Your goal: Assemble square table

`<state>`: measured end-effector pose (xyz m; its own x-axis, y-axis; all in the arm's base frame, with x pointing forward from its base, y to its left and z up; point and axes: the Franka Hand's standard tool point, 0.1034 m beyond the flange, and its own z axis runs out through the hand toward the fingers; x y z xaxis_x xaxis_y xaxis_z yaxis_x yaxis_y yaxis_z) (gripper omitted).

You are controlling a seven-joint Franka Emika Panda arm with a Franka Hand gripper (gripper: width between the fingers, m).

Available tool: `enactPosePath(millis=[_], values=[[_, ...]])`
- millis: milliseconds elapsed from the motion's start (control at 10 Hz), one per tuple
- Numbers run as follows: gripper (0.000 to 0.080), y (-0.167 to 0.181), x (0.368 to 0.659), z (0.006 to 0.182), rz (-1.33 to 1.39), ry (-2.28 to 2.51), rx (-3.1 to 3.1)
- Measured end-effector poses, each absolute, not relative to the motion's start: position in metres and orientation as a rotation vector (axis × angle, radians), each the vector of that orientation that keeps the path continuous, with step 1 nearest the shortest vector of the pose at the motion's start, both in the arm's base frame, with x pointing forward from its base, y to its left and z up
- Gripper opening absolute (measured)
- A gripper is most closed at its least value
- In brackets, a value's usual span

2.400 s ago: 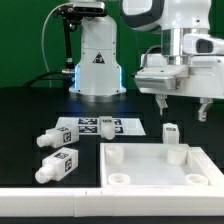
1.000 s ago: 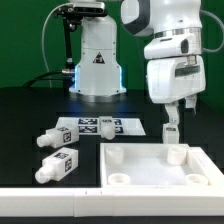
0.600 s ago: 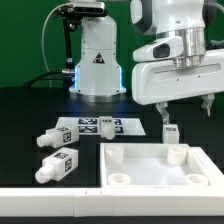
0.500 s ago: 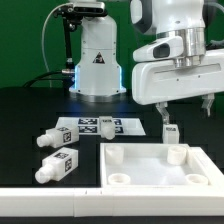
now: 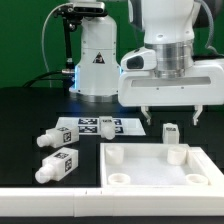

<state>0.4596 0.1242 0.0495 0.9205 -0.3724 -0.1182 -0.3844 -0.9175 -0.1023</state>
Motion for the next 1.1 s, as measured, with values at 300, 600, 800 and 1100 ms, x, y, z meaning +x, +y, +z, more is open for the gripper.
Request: enactPosePath(millis=[300,600,800,1100], values=[[0.0648,0.125,0.457,0.047,0.175,0.473,-2.979],[0.0648,0.142,0.459,0.039,0.468,0.102,-2.962],[0.0648,0.14,0.451,0.038,0.671,0.102,-2.921],[0.0648,0.139,0.442,0.04,1.087,0.124,-2.809]])
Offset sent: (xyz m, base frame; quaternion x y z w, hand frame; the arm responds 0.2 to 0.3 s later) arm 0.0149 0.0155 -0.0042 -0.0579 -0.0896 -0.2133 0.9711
